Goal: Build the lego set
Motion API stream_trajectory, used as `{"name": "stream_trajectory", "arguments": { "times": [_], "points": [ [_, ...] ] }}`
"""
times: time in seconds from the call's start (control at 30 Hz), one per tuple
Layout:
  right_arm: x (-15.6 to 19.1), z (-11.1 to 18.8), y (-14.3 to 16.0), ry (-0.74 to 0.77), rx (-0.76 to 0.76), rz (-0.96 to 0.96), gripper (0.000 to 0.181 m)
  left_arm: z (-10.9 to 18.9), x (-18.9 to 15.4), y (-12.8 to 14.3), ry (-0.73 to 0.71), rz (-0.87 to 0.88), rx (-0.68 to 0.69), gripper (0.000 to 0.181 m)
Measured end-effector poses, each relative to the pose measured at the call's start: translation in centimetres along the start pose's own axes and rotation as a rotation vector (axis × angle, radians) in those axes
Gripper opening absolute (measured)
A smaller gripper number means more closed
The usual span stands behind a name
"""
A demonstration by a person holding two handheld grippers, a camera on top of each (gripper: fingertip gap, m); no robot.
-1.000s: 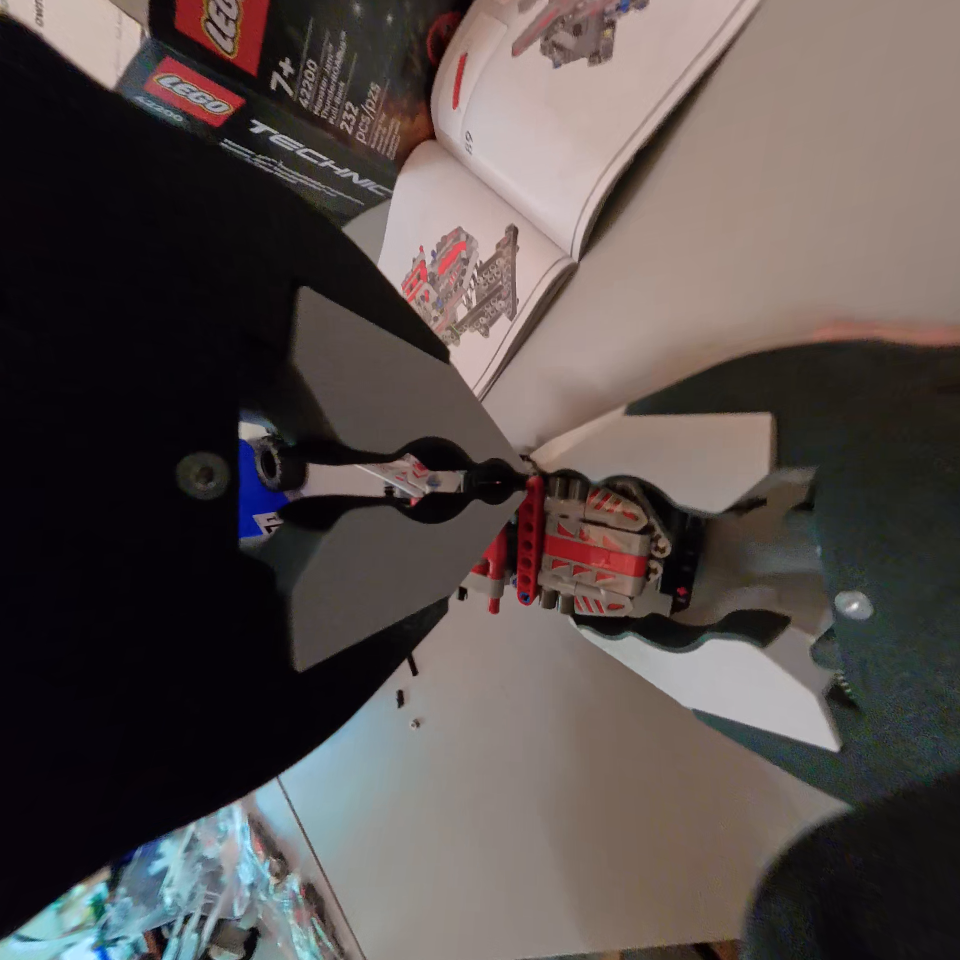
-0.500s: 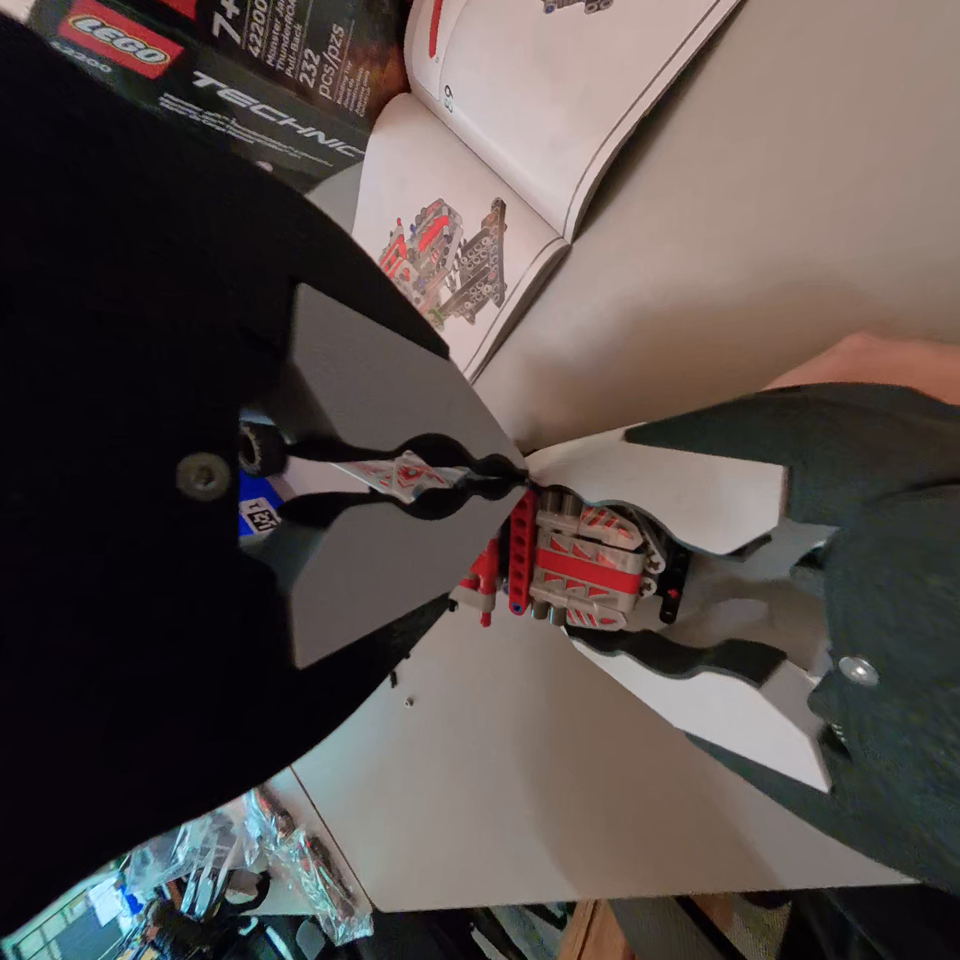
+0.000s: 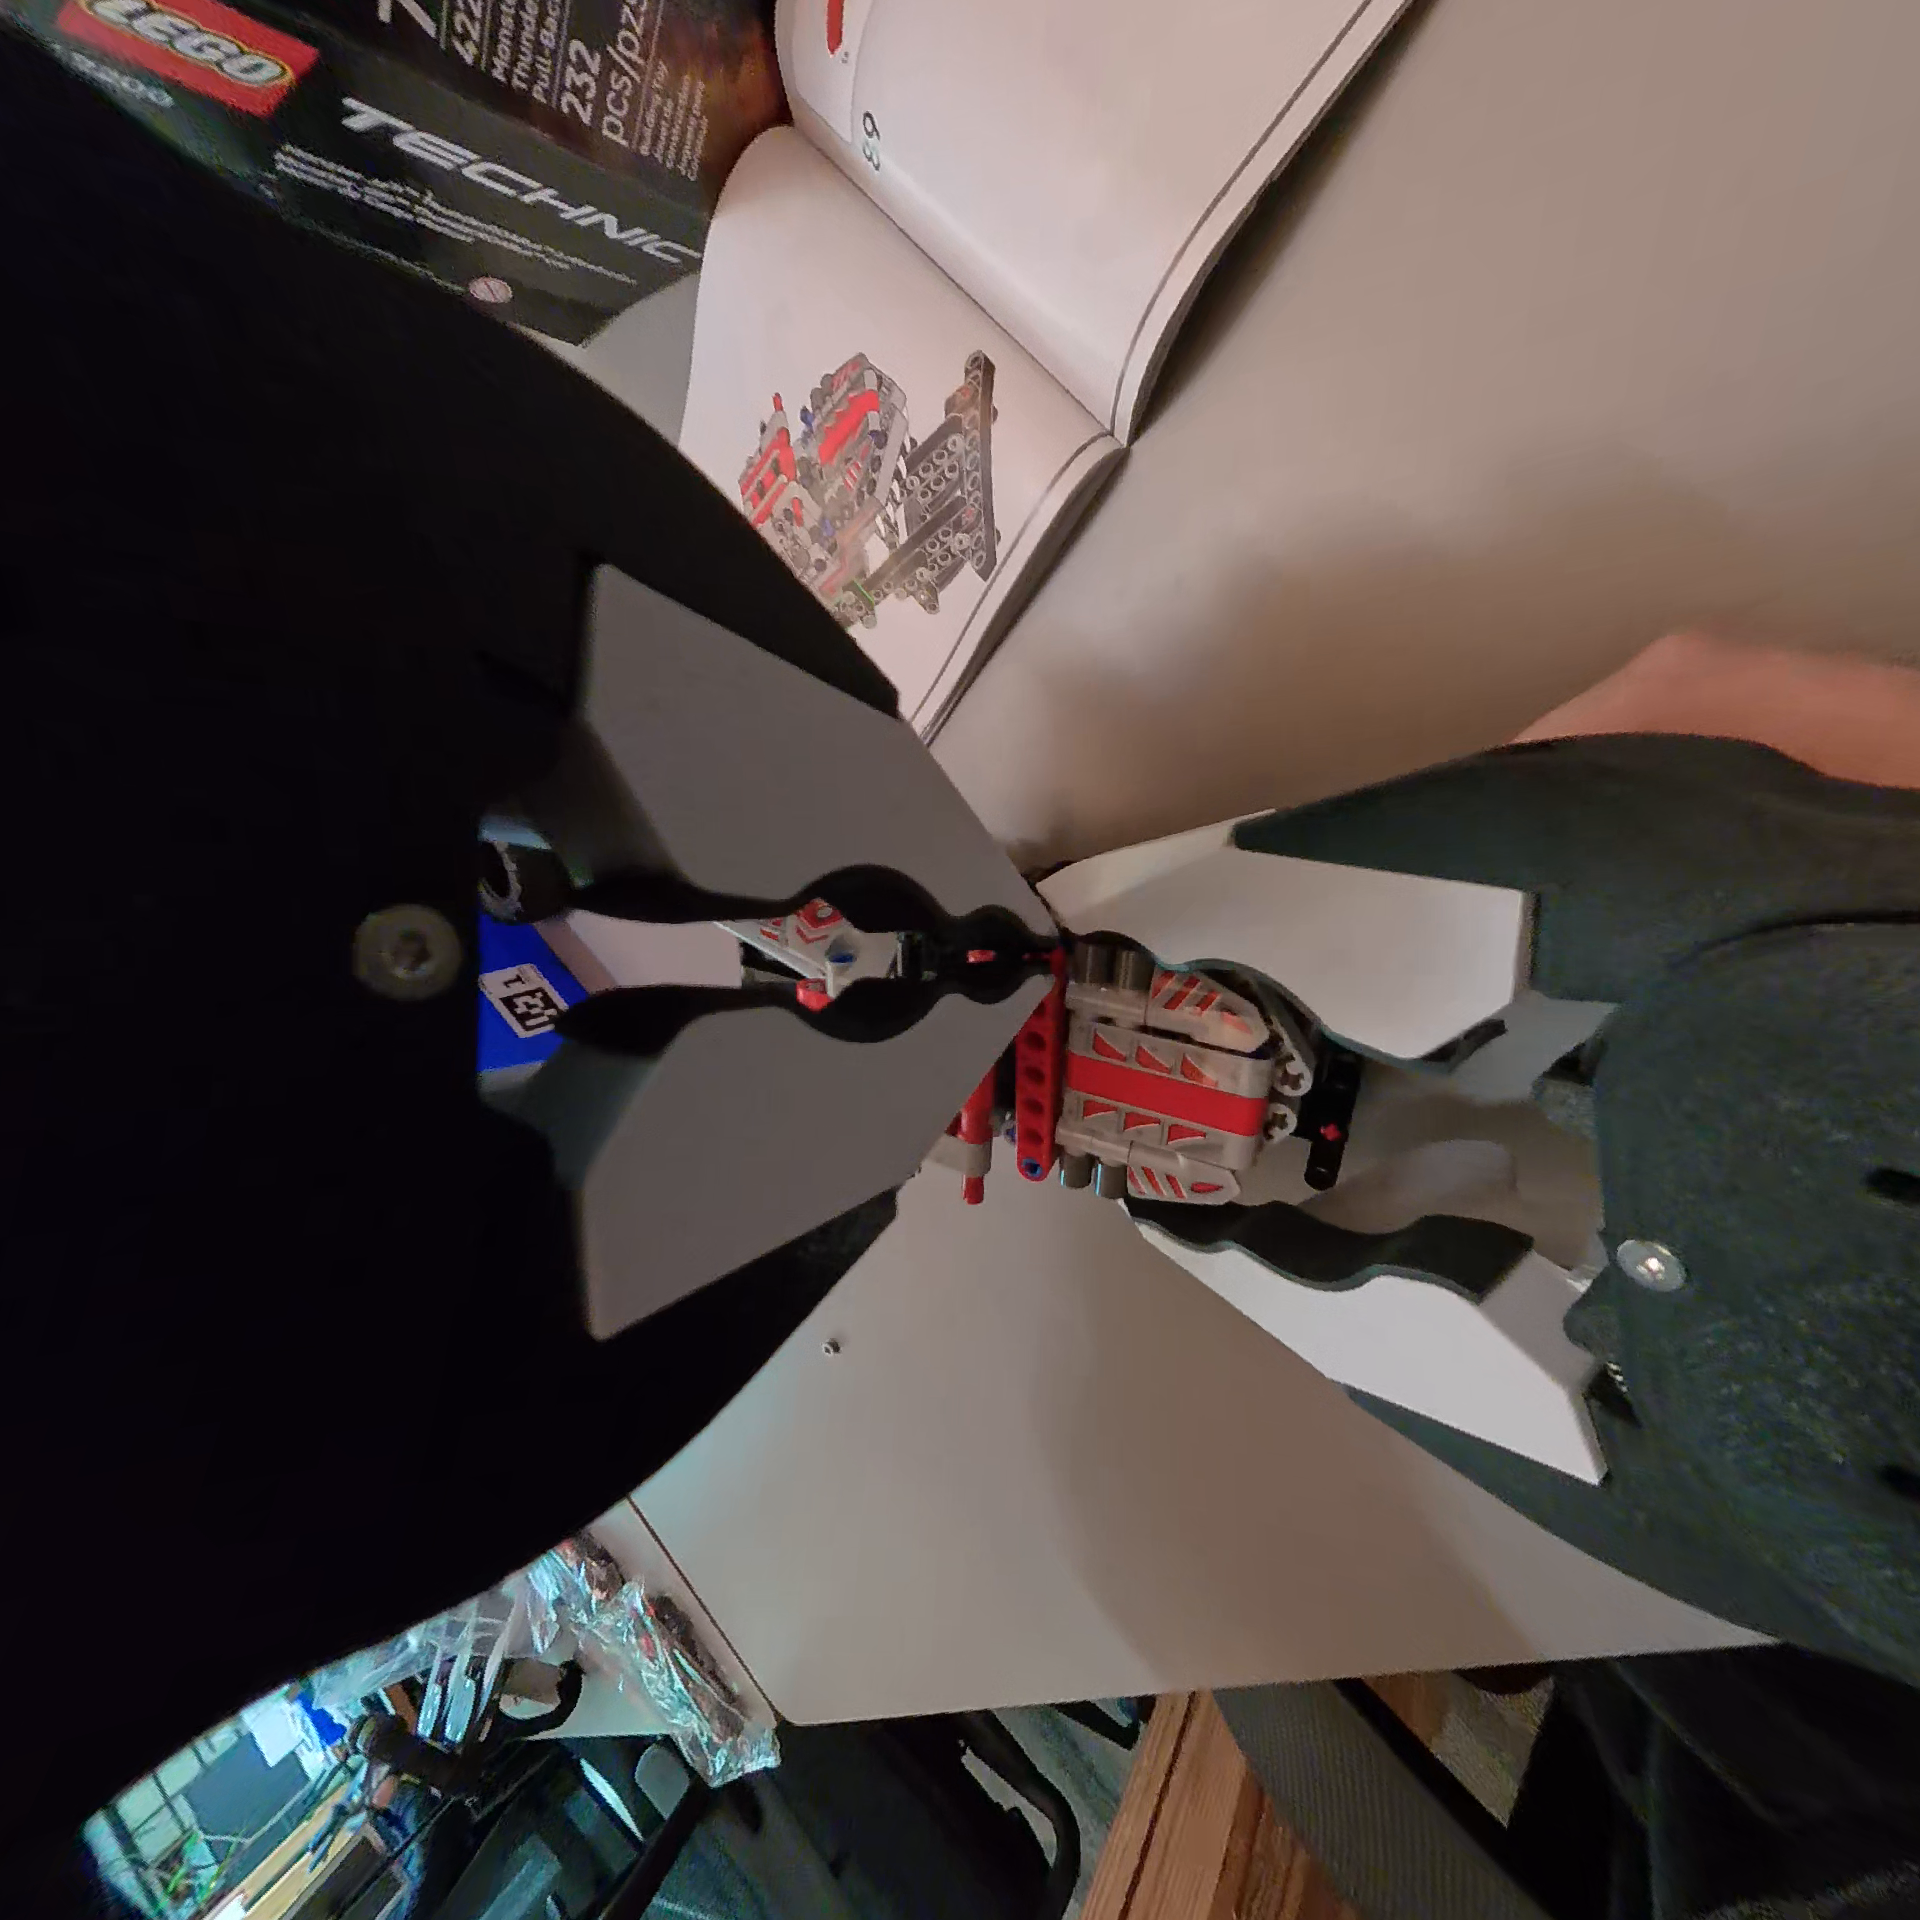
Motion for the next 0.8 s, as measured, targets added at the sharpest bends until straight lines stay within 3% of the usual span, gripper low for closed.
{"name": "stream_trajectory", "arguments": {
  "times": [0.03,0.6,0.8],
  "points": [
    [0.0,-0.01,0.0,-0.001,0.0,-0.002,0.07,-0.01,0.0,0.0,-0.006,-0.008,0.009,0.0],
    [0.09,-0.1,0.13,0.005,0.011,0.014,0.07,-0.32,-0.05,-0.13,-0.017,-0.04,0.094,0.0],
    [0.07,-0.08,0.1,-0.007,0.009,0.0,0.07,-0.3,-0.08,-0.15,-0.066,-0.004,0.057,0.0]
  ]
}}
Point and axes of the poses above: each gripper's, where its closed fingertips meet, z back along the fingers, y out of its underside, x = y × z across the jaws, the point moved 2 cm from there along z, back along the fingers, and after that the axes turned 4 degrees about -z, right-handed, at the moved point
